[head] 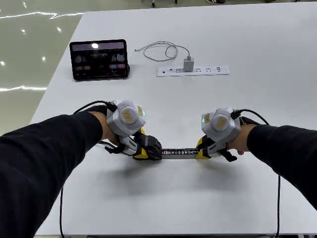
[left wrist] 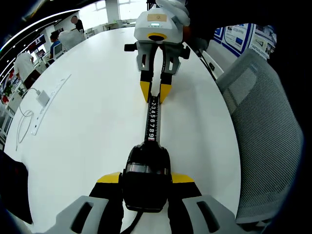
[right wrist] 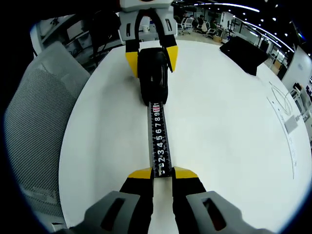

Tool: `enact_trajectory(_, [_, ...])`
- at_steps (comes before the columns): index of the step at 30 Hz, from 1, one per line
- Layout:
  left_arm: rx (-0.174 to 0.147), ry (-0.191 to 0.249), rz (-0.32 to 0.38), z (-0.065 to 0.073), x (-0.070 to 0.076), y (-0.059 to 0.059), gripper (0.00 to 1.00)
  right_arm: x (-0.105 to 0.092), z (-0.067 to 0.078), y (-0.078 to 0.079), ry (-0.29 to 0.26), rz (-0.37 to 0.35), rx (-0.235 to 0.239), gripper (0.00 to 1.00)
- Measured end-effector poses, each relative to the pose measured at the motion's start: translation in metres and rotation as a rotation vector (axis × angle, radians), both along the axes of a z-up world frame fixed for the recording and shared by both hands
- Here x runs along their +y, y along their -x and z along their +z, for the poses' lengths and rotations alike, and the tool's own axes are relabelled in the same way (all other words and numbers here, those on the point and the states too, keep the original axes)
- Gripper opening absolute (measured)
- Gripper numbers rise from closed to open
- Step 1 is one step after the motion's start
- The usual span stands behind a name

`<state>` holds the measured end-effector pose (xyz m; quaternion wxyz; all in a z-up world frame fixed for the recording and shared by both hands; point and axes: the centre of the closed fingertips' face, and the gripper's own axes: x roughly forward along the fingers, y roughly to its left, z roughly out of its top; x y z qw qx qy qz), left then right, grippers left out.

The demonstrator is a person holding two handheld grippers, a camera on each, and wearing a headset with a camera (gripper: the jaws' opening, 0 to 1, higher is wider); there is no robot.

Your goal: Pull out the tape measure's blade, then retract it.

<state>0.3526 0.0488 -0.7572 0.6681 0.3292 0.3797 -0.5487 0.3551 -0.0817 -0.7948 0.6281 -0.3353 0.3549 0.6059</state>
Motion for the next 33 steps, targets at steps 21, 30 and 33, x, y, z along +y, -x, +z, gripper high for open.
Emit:
enact_trajectory(21, [-0.006,0.003,0.005,0.000,0.000,-0.001,0.31,-0.021,0.000,-0.002,0.018,-0.012,-0.003,0.09])
enact_trajectory(30, [-0.008,0.004,0.005,-0.001,0.000,-0.001,0.31,-0.031,0.000,-0.005,0.024,-0.022,-0.005,0.09])
enact_trajectory(33, [-0.008,0.004,0.005,-0.001,0.000,-0.002,0.31,-0.035,0.000,-0.006,0.026,-0.027,-0.004,0.09])
